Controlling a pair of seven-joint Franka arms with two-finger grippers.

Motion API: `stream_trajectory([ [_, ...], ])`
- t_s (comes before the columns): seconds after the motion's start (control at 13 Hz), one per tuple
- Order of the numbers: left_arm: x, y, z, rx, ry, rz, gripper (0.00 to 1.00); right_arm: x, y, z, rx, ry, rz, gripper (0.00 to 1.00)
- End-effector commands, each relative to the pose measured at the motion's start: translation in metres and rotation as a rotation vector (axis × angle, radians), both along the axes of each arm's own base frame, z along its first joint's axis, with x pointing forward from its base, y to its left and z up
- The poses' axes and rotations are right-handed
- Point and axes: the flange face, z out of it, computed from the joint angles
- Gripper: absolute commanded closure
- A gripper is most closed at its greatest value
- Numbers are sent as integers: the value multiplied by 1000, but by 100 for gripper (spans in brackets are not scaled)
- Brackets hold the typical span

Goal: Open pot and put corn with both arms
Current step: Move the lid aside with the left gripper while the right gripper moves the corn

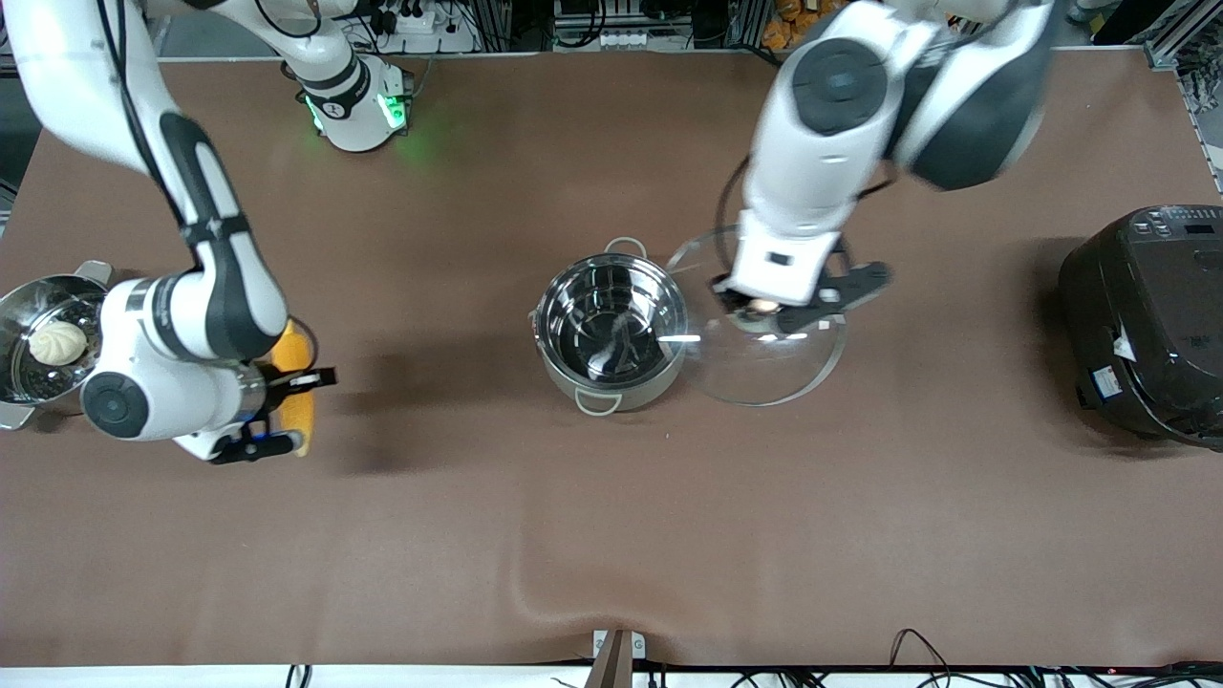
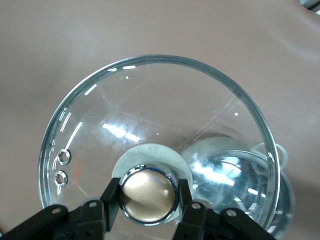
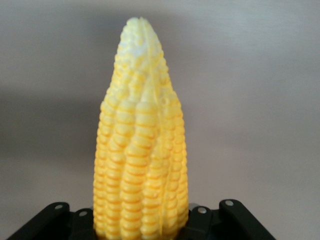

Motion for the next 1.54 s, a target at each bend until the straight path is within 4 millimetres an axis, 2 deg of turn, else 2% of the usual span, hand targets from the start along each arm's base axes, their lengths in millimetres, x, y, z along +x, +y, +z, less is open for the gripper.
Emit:
stream_trajectory([
  [0.0,-23,78,5,42,24,-128,100,-12,94,48,11,3,92,100],
  [0.08,-25,108,4,41,28,-164,100,-20,139,62,8,-20,109,100],
  [0.15,-25,137,-5,27,54,-174,100,-36,185,66,-27,-31,103,100],
  [0.31,-25,182,-36,21,100,-150,100,-83,288,68,-89,-95,273,100],
  [0.38,-25,205,-55,17,92,-148,100,-100,326,65,-127,-149,367,100],
  [0.46,-30,216,-76,14,77,-156,100,-112,353,59,-146,-185,434,100],
  [0.62,-37,229,-119,10,71,-146,100,-134,388,57,-126,-227,506,100],
  [0.69,-43,232,-140,9,71,-146,100,-135,396,57,-104,-258,526,100],
  [0.77,-48,244,-160,6,60,-130,100,-134,404,53,-74,-288,559,100],
  [0.92,-53,254,-195,-1,49,-129,100,-128,414,40,-29,-341,603,100],
  [1.08,-55,264,-228,-11,44,-120,100,-132,425,21,-65,-363,648,98],
  [1.23,-62,264,-262,-26,20,-123,100,-136,428,6,-80,-361,679,97],
  [1.31,-63,265,-272,-29,20,-122,100,-140,433,-4,-96,-360,693,97],
  [1.46,-63,274,-277,-30,27,-109,100,-145,442,-11,-95,-372,713,97],
])
